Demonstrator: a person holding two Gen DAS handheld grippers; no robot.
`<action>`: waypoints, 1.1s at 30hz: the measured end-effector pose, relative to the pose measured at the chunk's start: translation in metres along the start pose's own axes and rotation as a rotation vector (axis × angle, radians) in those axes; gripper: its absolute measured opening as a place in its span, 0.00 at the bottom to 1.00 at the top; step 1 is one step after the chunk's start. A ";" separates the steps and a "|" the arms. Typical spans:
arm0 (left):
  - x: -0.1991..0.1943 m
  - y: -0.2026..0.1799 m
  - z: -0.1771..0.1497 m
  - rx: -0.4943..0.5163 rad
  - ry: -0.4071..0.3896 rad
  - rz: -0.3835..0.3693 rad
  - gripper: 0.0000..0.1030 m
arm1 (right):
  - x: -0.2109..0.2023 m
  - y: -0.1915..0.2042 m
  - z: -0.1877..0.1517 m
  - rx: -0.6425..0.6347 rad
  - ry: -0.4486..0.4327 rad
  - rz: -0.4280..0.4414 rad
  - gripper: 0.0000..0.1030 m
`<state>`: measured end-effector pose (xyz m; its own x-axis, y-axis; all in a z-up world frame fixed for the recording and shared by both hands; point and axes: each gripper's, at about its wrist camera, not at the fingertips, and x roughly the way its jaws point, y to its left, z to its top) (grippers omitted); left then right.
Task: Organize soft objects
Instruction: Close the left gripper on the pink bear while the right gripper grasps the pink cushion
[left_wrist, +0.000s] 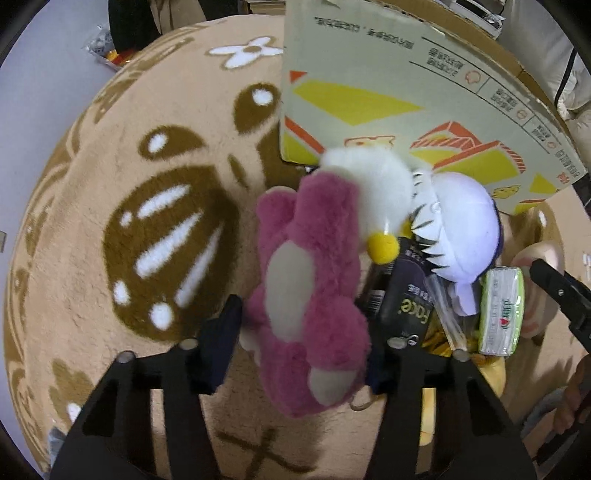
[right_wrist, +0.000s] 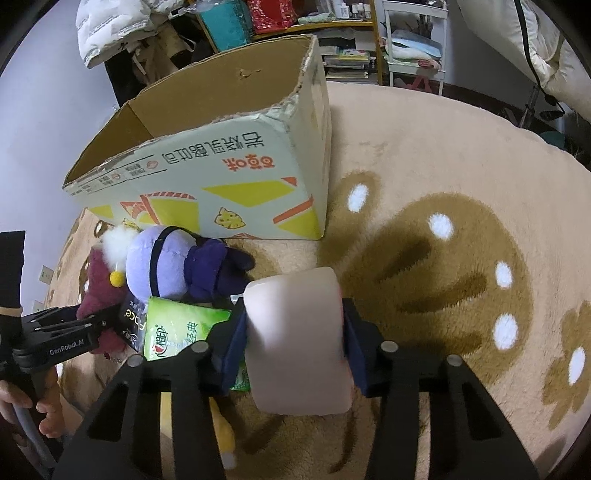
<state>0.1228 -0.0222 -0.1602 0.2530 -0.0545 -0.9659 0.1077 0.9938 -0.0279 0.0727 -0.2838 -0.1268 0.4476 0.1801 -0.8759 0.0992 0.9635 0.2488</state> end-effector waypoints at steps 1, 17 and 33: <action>-0.001 -0.001 -0.001 0.001 -0.007 0.006 0.49 | -0.001 0.001 0.000 -0.001 -0.003 0.001 0.45; -0.085 -0.027 -0.040 0.044 -0.288 0.059 0.47 | -0.045 0.019 -0.004 -0.059 -0.169 0.001 0.38; -0.167 -0.032 -0.041 0.086 -0.637 0.101 0.47 | -0.110 0.045 -0.003 -0.149 -0.445 0.006 0.38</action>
<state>0.0377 -0.0406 -0.0084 0.7839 -0.0348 -0.6199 0.1237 0.9872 0.1010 0.0253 -0.2597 -0.0200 0.7889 0.1149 -0.6037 -0.0191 0.9865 0.1627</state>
